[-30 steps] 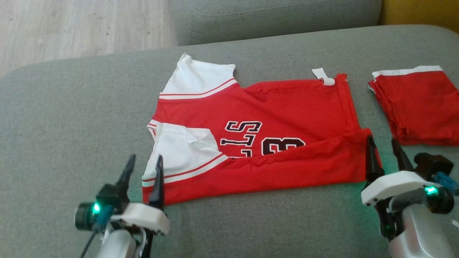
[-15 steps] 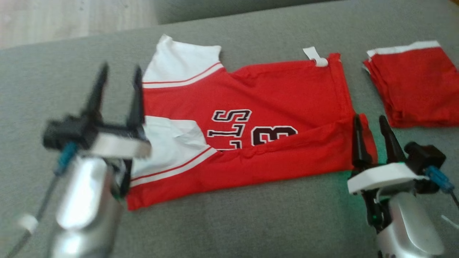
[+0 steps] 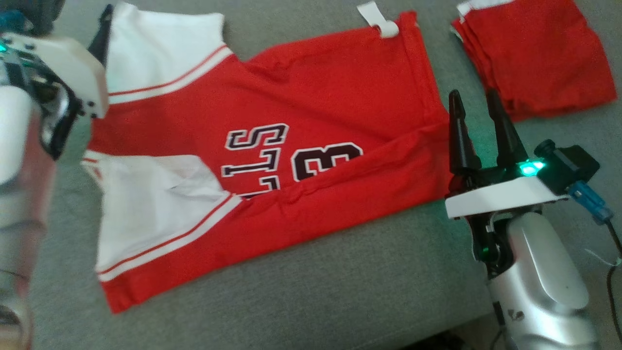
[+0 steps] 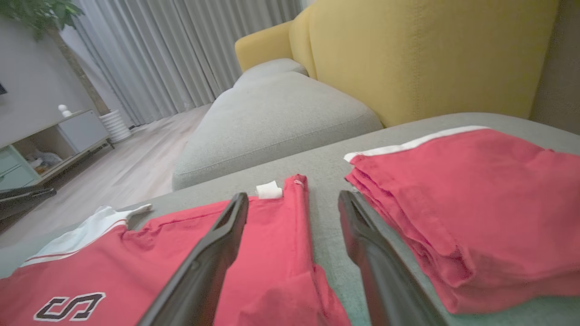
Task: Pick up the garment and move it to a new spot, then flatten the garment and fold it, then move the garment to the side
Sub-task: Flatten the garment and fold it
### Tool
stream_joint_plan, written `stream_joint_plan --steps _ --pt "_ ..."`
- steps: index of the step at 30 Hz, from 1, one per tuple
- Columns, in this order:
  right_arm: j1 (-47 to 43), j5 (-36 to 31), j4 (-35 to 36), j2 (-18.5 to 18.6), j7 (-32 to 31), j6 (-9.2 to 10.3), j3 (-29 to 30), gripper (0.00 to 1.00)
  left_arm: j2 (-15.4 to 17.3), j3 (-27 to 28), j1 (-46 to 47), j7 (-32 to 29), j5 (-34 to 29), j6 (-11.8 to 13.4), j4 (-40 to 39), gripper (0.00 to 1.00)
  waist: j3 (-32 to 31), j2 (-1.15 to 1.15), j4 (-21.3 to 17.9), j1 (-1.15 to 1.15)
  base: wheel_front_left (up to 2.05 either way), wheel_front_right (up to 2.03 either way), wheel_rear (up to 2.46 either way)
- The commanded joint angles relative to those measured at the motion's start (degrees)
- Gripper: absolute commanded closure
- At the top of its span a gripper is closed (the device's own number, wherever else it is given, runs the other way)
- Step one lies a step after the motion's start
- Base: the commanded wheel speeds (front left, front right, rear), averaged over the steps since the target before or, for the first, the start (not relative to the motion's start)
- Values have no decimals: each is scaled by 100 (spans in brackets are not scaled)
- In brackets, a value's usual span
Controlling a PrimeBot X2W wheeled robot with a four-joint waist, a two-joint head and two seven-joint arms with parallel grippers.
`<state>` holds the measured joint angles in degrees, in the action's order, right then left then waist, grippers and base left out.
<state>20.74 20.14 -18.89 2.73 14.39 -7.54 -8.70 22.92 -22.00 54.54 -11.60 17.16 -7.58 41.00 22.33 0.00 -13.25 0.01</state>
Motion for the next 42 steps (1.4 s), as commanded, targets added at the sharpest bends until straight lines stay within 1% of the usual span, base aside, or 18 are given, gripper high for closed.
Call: stream_joint_plan --steps 1,4,7,8,15,19,20,21,23,26,30,33,37,42 --pt "115 86 289 15 60 5 -190 0 480 -124 397 -275 349 11 -1 0 430 0 -389 -1 0 0 0" --pt "115 140 405 15 60 5 -279 0 731 -500 625 -538 788 11 153 0 576 0 -498 -1 0 0 0" --pt "106 194 448 15 60 5 -335 0 924 -772 790 -578 1123 10 255 0 658 0 -582 -1 0 0 0" --pt "106 194 448 15 60 5 -335 0 924 -772 790 -578 1123 10 255 0 658 0 -582 -1 0 0 0" --pt "59 322 502 15 61 5 -354 0 1179 -1312 993 -595 1585 10 487 0 757 0 -699 -1 0 0 0" --pt "60 340 517 15 61 5 -337 0 1222 -1521 1075 -746 1850 9 658 0 810 0 -729 -1 0 0 0" --pt "69 340 515 15 61 5 -311 0 1229 -1651 1097 -872 2000 9 694 53 826 0 -727 -1 0 0 0" --pt "73 338 513 15 61 5 -293 0 1233 -1719 1106 -902 2073 9 684 100 827 0 -716 -1 0 0 0" --pt "70 316 498 15 61 5 -229 0 1216 -1806 1130 -863 2215 9 653 100 810 0 -662 -1 0 0 0" --pt "86 194 430 15 61 5 -123 0 1169 -1900 1168 -602 2337 9 635 100 736 0 -550 -1 0 0 0" --pt "144 -111 325 15 61 5 29 0 1055 -2037 1174 -25 2407 9 535 100 532 0 -317 -1 0 0 0" --pt "218 -473 167 15 13 5 191 0 936 -2141 1124 461 2398 9 420 100 338 0 -63 -1 0 0 0" --pt "401 -1035 -75 15 -518 5 409 0 805 -2290 900 1007 2461 9 164 100 72 0 336 -1 0 0 0" --pt "863 -1759 -147 15 -1416 5 710 0 720 -2494 588 1417 2461 9 -313 100 -88 0 839 -1 0 0 0"
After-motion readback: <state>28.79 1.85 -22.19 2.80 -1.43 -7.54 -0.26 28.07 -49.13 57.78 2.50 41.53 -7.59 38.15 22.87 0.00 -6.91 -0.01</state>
